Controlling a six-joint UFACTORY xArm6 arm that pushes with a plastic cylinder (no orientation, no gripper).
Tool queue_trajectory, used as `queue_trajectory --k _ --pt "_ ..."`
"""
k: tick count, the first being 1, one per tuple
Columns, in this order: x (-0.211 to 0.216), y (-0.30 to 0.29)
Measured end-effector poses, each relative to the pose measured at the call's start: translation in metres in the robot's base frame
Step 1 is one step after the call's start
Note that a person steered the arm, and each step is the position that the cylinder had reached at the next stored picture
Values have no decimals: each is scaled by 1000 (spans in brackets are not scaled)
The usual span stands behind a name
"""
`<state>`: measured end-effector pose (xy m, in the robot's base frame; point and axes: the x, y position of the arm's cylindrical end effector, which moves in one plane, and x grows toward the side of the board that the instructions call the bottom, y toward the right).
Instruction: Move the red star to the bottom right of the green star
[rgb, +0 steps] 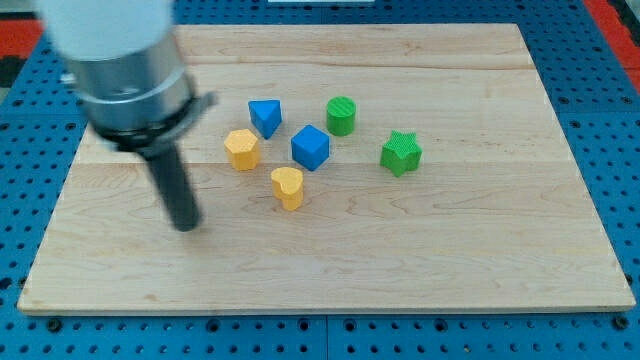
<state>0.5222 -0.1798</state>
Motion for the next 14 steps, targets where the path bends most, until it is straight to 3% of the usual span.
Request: queue_trajectory --k 1,2,4,6,8,9,10,11,12,14 --pt "-26 -113" --pt "-62 -125" --pt "-255 -125" --pt "-297 -59" --pt "-300 56" --pt "-323 35" --pt "-329 -40" --pt "-306 -64" --pt "-303 7" --pt "-291 -44"
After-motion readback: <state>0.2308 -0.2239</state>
